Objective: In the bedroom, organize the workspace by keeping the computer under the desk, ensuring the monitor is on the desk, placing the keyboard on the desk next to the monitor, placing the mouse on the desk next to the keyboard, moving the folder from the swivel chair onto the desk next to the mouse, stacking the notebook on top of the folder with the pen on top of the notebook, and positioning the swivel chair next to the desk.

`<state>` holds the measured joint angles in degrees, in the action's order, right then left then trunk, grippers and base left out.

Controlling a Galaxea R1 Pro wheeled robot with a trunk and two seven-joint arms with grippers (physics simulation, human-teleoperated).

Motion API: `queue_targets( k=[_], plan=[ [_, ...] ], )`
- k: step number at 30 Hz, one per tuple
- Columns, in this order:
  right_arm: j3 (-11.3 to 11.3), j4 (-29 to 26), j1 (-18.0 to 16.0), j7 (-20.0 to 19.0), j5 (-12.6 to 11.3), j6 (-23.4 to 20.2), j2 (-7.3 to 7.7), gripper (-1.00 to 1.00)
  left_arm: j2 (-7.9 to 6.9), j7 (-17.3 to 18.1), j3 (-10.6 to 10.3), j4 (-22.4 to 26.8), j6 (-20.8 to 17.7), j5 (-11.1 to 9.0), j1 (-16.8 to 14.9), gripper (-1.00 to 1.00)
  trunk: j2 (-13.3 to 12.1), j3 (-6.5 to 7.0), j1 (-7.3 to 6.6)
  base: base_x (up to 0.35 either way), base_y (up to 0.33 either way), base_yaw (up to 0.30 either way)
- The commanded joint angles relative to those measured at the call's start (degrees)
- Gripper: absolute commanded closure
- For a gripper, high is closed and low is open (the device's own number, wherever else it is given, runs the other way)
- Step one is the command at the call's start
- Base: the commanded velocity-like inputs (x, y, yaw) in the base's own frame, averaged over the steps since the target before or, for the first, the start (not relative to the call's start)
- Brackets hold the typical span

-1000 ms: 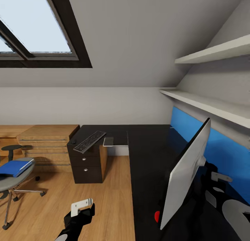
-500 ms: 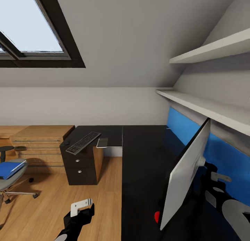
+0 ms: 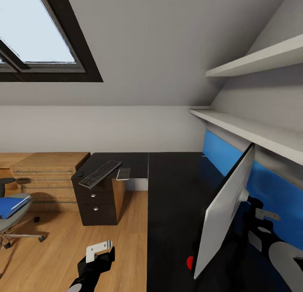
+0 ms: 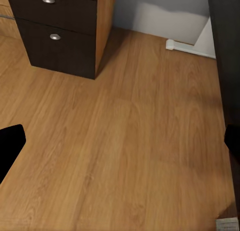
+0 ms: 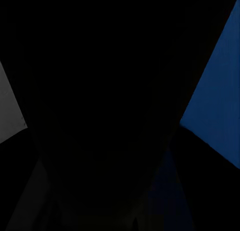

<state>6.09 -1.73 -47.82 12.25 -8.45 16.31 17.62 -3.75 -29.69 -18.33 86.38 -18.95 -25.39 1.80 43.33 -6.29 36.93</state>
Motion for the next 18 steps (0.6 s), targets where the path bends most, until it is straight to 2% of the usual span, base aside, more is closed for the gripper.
queue_targets(
  k=[1,15,16,18],
  plan=[
    [-0.12,0.04,0.01,-0.03,-0.17,0.32,-0.03,1.00,-0.06,-0.46,-0.13,0.10,-0.13,-0.42,-0.04,-1.00,0.03,-0.10,0.04,0.110,0.000,0.000],
    [-0.12,0.06,0.01,-0.03,-0.17,0.35,-0.04,1.00,-0.04,-0.45,-0.13,0.02,-0.13,-0.44,-0.04,-1.00,0.03,-0.10,0.04,0.019,0.000,0.000],
    [-0.12,0.03,0.01,-0.03,-0.17,0.37,-0.04,-1.00,-0.06,-0.45,-0.13,0.03,-0.13,-0.44,-0.04,-1.00,0.03,-0.10,0.04,0.000,0.000,0.000],
    [-0.12,0.05,0.01,-0.03,-0.17,0.38,-0.04,-1.00,-0.05,-0.45,-0.13,0.02,-0.13,-0.44,-0.04,-1.00,0.03,-0.10,0.04,0.000,0.000,0.000]
  ],
)
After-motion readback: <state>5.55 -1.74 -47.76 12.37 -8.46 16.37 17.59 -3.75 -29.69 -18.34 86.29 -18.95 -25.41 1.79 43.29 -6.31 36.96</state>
